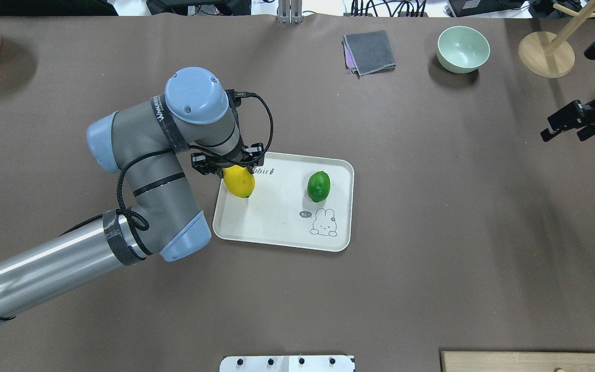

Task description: Place all lemons on tray

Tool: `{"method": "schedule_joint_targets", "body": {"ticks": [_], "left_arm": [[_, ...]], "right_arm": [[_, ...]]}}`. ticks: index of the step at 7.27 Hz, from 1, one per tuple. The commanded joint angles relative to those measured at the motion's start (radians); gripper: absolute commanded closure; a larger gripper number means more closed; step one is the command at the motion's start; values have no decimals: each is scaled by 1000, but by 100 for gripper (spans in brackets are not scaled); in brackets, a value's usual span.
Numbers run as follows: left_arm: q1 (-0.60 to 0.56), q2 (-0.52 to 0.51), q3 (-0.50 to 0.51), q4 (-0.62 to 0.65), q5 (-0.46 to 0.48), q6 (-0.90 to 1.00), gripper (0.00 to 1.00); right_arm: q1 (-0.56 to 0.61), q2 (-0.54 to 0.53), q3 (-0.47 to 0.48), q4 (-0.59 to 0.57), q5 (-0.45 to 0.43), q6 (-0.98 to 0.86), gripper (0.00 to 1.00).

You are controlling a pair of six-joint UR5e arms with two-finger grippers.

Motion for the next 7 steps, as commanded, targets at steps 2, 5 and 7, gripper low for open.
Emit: {"method": "schedule_joint_targets", "body": {"ticks": [2, 5, 7], "left_arm": [[1, 1, -12, -11, -7, -44, 2], [-131, 70, -44, 4, -118, 113, 2], [-257, 214, -127, 22, -220, 271, 2]], "right_arm": [[98, -97, -1, -14, -42, 1, 0], [190, -100, -77, -72, -79, 0, 0], [227, -93, -84, -128, -128, -66, 0]]}}
